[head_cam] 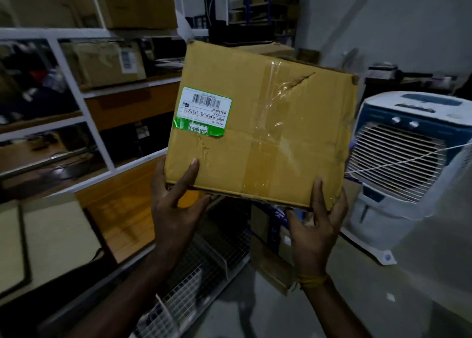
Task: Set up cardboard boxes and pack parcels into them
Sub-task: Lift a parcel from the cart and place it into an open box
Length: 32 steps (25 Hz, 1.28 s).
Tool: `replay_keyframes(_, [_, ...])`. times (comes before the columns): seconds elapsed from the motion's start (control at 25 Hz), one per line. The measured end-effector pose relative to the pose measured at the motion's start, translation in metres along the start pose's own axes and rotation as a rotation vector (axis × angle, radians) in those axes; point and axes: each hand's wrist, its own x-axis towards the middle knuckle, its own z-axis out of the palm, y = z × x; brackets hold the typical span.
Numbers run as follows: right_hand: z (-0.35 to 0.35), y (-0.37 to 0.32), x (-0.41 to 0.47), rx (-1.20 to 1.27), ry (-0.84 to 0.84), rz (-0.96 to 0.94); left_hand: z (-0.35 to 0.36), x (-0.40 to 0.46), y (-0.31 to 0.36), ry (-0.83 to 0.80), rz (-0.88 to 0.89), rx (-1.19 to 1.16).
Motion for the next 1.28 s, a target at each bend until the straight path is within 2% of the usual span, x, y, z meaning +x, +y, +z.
replay_keyframes(0.2, [0.040,-0.034,0.001,0.215,-0.269,0.025,-0.054,-0.011,-0.007,0.120,-0.086,0.121])
replay_keyframes(0.48, [0.120,-0.064,0.006,0.290,-0.624,-0.008,-0.105,-0.023,-0.044,0.232,-0.258,0.301])
replay_keyframes(0.6, [0.155,-0.070,0.024,0.312,-0.679,-0.029,-0.111,-0.009,-0.058,0.244,-0.285,0.403])
replay_keyframes(0.76, [0.202,-0.075,0.067,0.293,-0.762,-0.031,-0.103,0.045,-0.082,0.170,-0.348,0.579])
replay_keyframes(0.88, [0.237,-0.073,0.090,0.304,-0.808,-0.041,-0.098,0.083,-0.104,0.136,-0.354,0.540])
replay_keyframes(1.0, [0.273,-0.069,0.094,0.303,-0.772,-0.023,-0.096,0.106,-0.131,0.129,-0.342,0.519])
replay_keyframes(1.28, [0.325,-0.048,0.050,0.269,-0.781,0.025,-0.097,0.092,-0.206,0.060,-0.282,0.454])
